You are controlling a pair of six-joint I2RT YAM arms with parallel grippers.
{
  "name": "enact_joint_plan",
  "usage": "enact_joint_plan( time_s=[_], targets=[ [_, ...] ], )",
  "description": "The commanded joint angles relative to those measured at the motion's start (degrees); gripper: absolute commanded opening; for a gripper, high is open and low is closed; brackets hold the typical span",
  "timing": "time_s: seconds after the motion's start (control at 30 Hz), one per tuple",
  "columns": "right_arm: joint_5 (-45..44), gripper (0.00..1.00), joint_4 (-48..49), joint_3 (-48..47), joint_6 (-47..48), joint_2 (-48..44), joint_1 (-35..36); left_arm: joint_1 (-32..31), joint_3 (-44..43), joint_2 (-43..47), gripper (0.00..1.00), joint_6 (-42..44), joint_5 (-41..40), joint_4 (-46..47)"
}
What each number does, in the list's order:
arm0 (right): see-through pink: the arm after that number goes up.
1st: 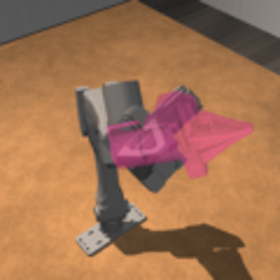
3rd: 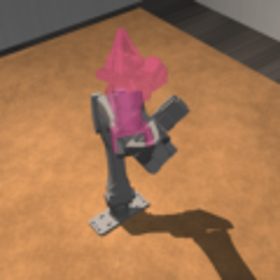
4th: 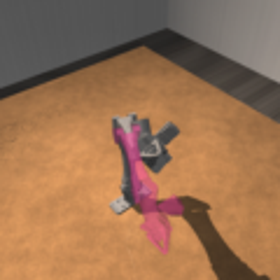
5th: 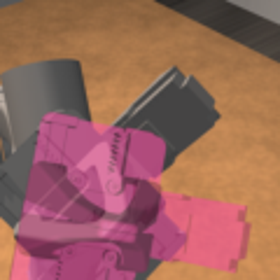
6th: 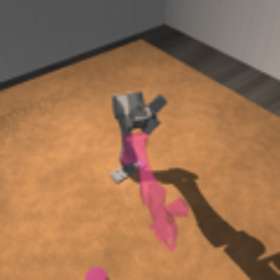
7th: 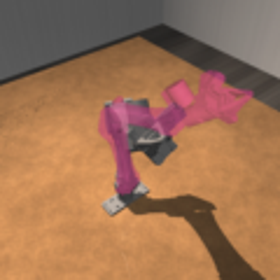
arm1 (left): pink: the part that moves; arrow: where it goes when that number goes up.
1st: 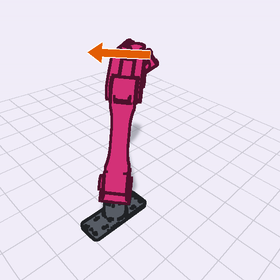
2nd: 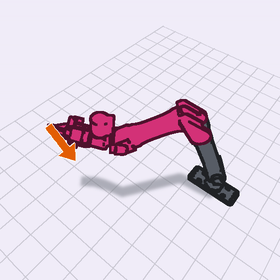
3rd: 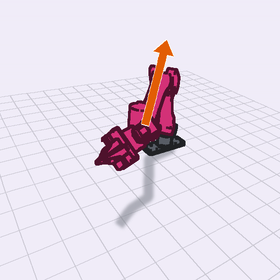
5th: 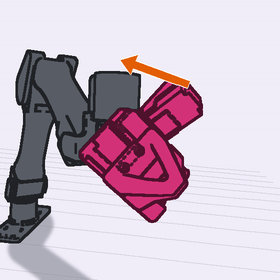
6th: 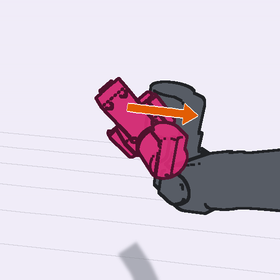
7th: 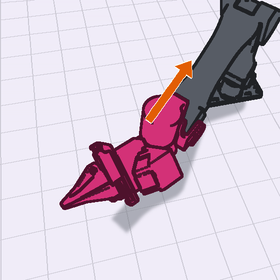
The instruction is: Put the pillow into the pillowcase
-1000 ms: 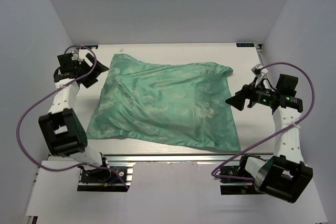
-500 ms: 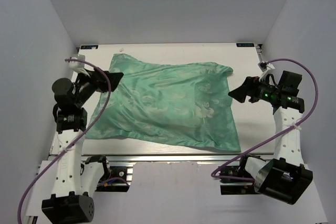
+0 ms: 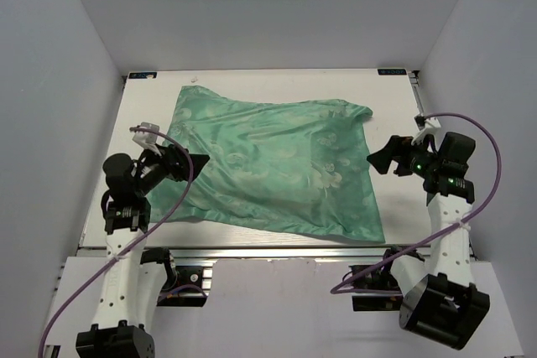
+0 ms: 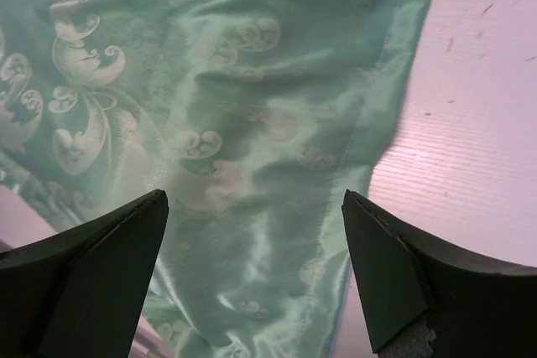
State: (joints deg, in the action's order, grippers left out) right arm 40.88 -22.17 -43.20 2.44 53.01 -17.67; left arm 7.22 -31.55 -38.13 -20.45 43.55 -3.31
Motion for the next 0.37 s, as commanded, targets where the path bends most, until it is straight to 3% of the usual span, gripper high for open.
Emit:
enact_joint_plan(
  time_s=[0.0,0.33],
  targets=[
    [-3.8,0.89,5.0,1.4,0.7,-3.4,-0.3,-0.3,0.5,1.6,0.98,1.1,0.8,2.1],
    [-7.3,0.90,13.5,11.4,-2.0,-13.0,-0.3,-0.3,0.5,3.3,0.98,1.8,-0.2,1.6]
  ],
)
